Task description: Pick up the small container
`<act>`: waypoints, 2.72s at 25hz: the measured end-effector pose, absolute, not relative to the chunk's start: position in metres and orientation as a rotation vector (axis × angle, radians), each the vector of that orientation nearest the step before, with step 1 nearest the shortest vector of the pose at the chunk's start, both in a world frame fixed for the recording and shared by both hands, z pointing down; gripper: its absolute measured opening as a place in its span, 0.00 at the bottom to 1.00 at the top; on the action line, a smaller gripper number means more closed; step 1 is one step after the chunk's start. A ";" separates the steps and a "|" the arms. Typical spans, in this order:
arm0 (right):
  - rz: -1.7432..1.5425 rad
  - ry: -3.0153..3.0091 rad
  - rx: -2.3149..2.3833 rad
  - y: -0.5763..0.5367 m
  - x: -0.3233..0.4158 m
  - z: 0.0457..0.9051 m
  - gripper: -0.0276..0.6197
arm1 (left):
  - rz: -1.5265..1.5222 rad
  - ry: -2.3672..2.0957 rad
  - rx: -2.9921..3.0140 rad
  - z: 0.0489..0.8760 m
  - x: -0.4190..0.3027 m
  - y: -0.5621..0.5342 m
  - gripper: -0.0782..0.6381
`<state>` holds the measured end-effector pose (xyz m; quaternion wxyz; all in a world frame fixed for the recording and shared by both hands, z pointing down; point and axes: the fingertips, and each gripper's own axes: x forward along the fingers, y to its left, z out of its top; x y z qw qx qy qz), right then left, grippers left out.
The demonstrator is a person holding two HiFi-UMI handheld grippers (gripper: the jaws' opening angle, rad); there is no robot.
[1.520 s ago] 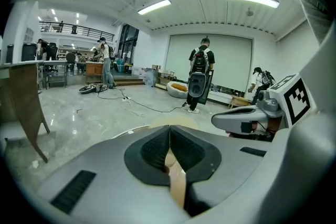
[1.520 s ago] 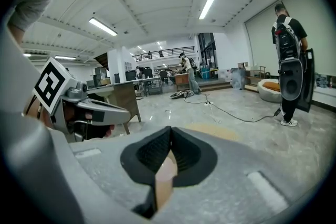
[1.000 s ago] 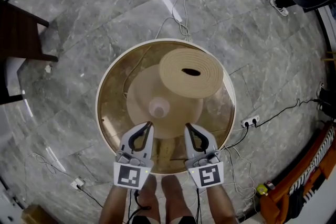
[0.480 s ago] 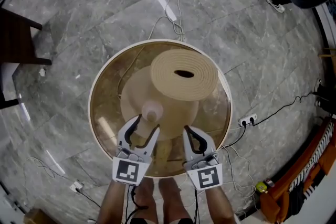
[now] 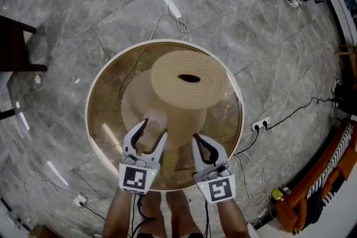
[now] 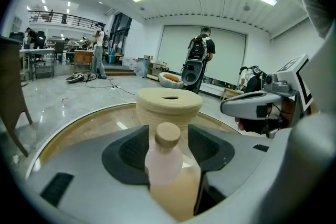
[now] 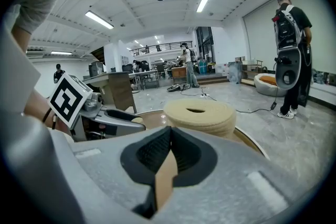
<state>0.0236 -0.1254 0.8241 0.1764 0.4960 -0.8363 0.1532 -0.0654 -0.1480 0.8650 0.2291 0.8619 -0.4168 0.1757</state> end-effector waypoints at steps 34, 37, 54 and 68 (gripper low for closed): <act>0.491 -2.315 1.425 -0.128 0.040 0.849 0.04 | 0.605 -1.232 2.436 0.884 -0.056 -0.164 0.31; 0.479 -2.325 1.430 -0.129 0.038 0.847 0.04 | 0.607 -1.232 2.435 0.885 -0.057 -0.164 0.30; 0.405 -2.364 1.436 -0.138 0.030 0.773 0.04 | 0.600 -1.269 2.459 0.803 -0.066 -0.163 0.30; 0.354 -2.401 1.473 -0.144 0.017 0.631 0.04 | 0.630 -1.296 2.573 0.648 -0.086 -0.156 0.30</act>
